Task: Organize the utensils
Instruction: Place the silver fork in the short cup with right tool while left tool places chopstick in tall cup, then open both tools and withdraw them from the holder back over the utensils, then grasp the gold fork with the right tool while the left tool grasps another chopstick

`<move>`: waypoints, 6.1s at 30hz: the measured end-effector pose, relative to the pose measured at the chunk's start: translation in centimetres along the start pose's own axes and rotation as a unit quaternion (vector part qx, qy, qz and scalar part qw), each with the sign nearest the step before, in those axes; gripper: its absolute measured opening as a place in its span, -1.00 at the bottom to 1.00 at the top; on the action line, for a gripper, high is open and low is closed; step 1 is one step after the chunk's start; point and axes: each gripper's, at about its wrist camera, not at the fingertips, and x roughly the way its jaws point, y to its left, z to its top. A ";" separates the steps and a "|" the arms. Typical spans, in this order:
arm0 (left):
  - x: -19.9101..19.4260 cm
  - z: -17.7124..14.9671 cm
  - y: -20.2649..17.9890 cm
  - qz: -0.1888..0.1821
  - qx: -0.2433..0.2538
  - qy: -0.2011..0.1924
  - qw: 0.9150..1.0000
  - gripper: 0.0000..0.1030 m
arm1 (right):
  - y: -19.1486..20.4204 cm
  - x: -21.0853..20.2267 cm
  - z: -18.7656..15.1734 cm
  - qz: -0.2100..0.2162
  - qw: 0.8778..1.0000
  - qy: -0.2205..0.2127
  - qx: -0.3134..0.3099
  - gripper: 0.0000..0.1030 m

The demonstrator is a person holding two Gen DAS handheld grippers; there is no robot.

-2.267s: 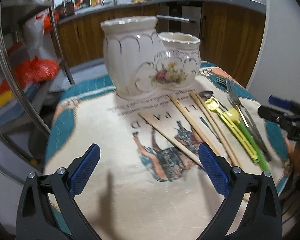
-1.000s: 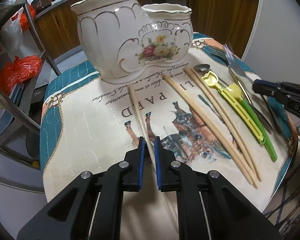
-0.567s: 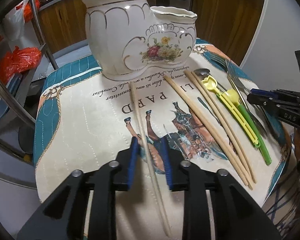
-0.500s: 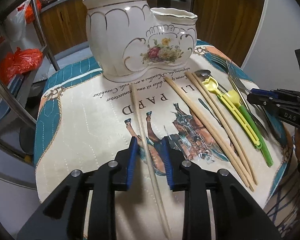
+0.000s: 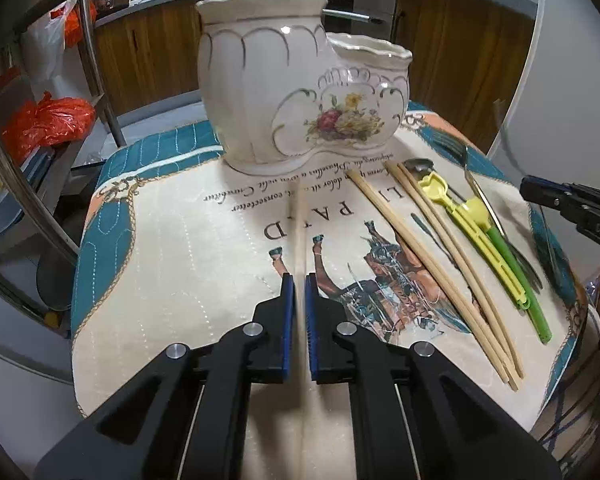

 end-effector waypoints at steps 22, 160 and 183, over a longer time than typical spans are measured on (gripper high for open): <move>-10.2 8.1 2.1 -0.059 -0.001 -0.208 0.976 -0.89 | 3.5 -4.4 8.0 0.031 0.989 -0.137 -0.043 -0.88; 1.5 1.1 -4.4 0.009 0.027 0.027 0.999 0.89 | -2.1 0.8 -0.5 -0.024 0.999 -0.012 0.044 0.90; 1.8 2.7 -4.7 -0.052 0.026 0.051 0.997 -0.75 | -0.3 6.7 2.5 -0.031 0.996 0.066 0.057 -0.33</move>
